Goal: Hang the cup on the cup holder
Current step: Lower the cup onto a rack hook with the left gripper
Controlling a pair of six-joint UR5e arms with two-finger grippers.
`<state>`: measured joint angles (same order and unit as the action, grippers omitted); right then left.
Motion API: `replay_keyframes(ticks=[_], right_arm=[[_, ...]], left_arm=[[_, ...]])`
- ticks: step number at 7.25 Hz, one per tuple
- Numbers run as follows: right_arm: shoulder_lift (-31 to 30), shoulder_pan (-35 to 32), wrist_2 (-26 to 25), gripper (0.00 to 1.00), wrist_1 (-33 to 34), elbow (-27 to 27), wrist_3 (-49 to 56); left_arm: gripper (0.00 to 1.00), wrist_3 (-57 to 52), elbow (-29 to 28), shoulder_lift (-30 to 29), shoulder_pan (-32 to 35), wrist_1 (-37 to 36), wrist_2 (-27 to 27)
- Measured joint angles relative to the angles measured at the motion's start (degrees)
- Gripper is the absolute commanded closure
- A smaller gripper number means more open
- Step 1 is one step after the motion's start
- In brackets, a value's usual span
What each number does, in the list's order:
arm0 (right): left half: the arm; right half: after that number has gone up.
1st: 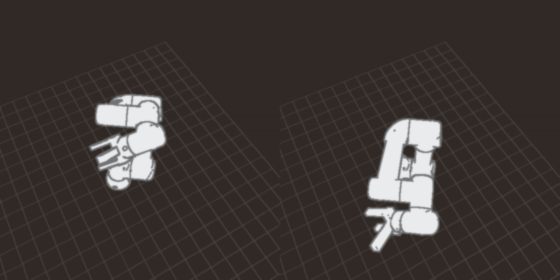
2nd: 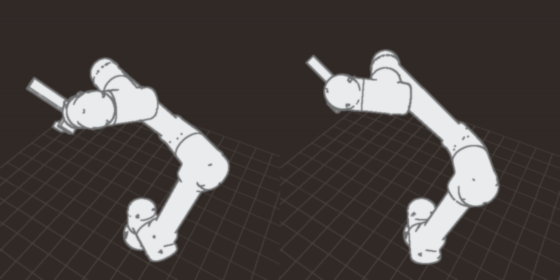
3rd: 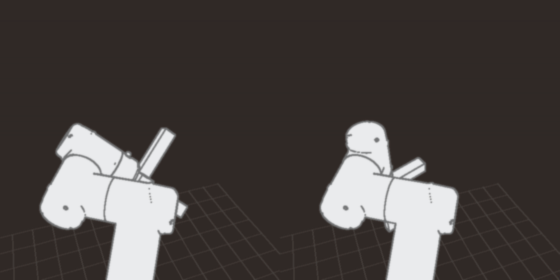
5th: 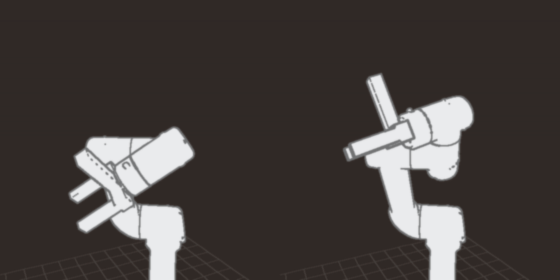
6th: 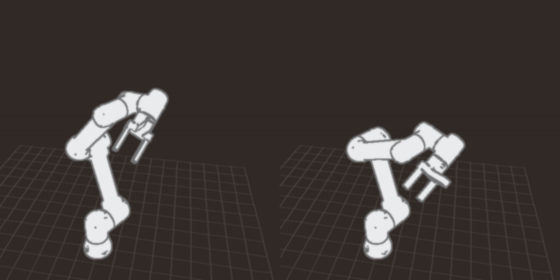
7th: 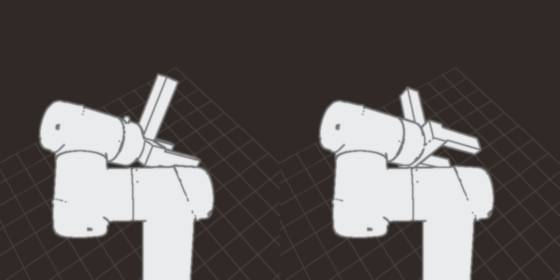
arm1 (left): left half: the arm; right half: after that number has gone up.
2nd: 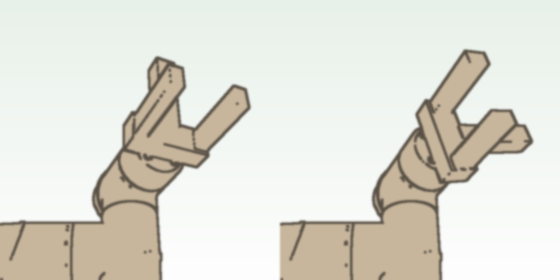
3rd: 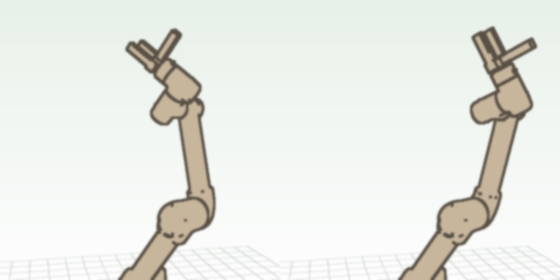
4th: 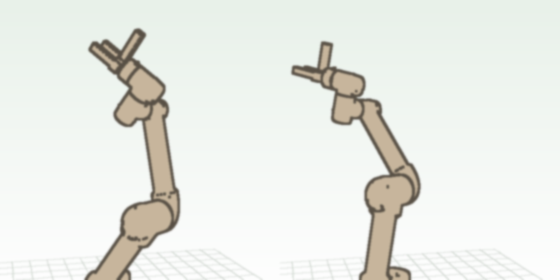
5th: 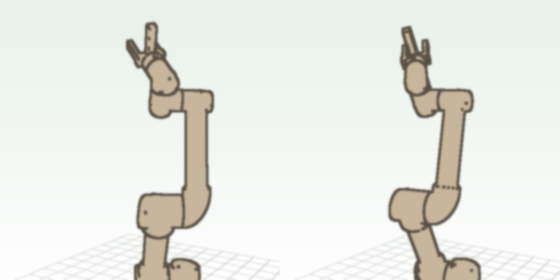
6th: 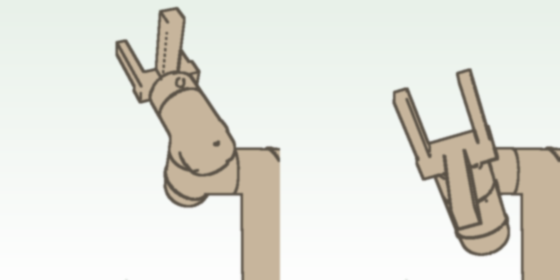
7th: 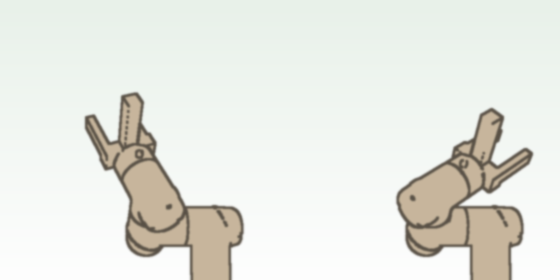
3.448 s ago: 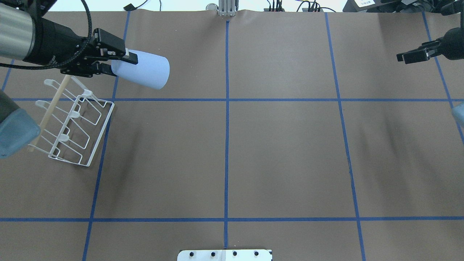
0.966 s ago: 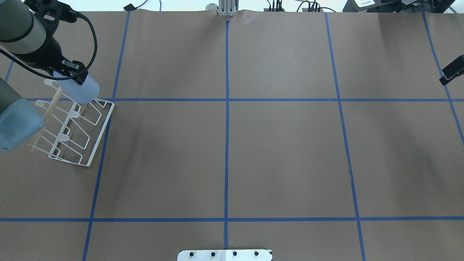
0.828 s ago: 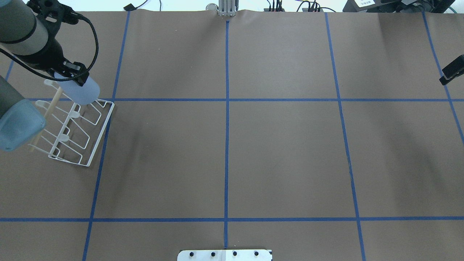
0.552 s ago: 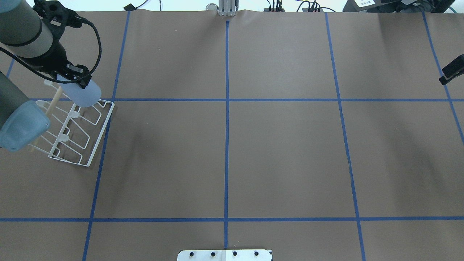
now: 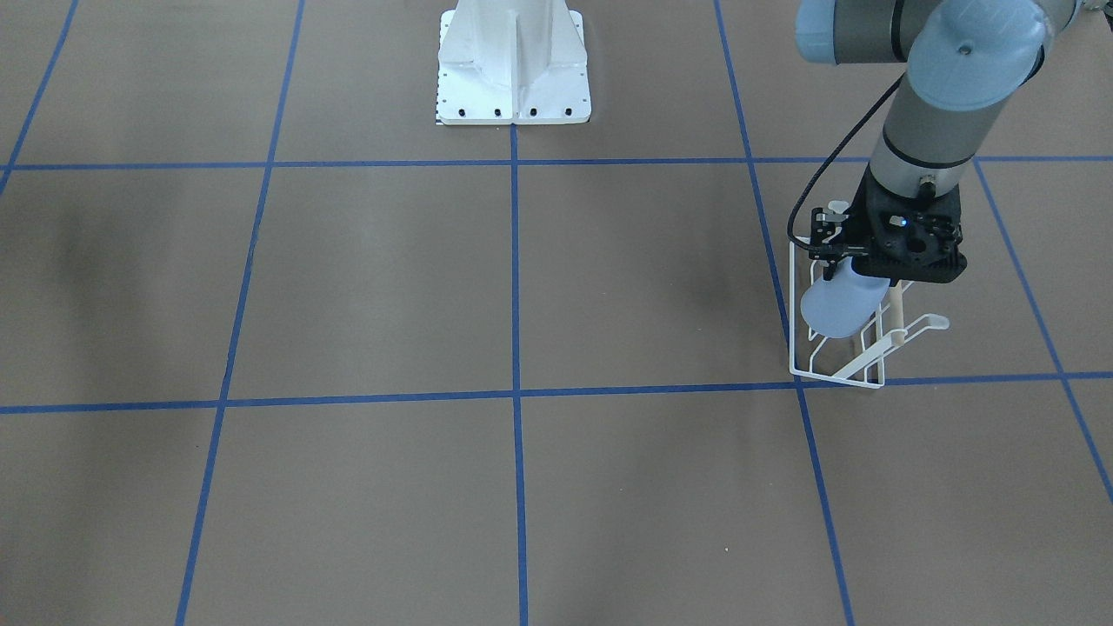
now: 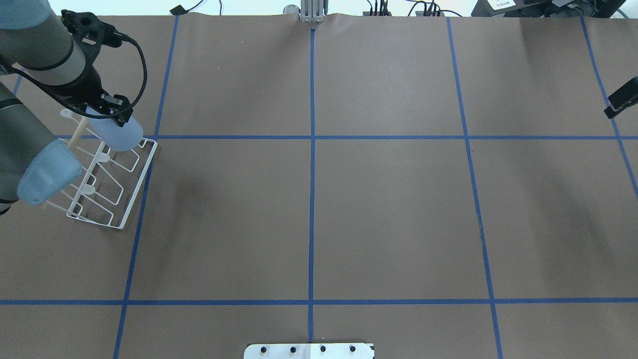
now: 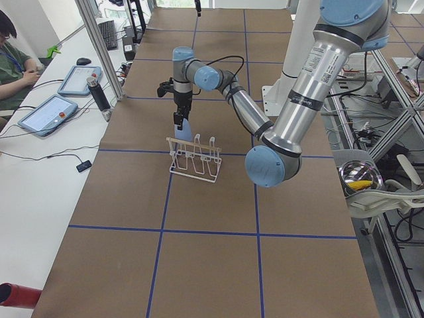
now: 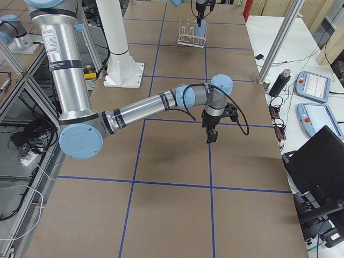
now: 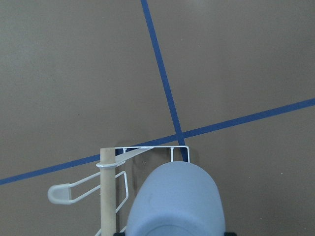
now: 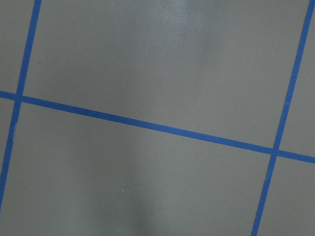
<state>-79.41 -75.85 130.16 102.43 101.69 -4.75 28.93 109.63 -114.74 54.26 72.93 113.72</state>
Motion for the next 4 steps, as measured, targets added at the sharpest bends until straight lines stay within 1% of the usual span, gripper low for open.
replay_keyframes(ticks=[2, 4], right_arm=[[-0.32, -0.06, -0.30, 0.00, -0.02, 0.74, -0.53], [-2.26, -0.28, -0.70, 0.00, -0.11, 0.55, -0.33]], left_arm=[[0.01, -0.07, 0.54, 0.41, 0.30, 0.97, 0.13], [0.01, -0.06, 1.34, 1.23, 3.13, 1.14, 0.93]])
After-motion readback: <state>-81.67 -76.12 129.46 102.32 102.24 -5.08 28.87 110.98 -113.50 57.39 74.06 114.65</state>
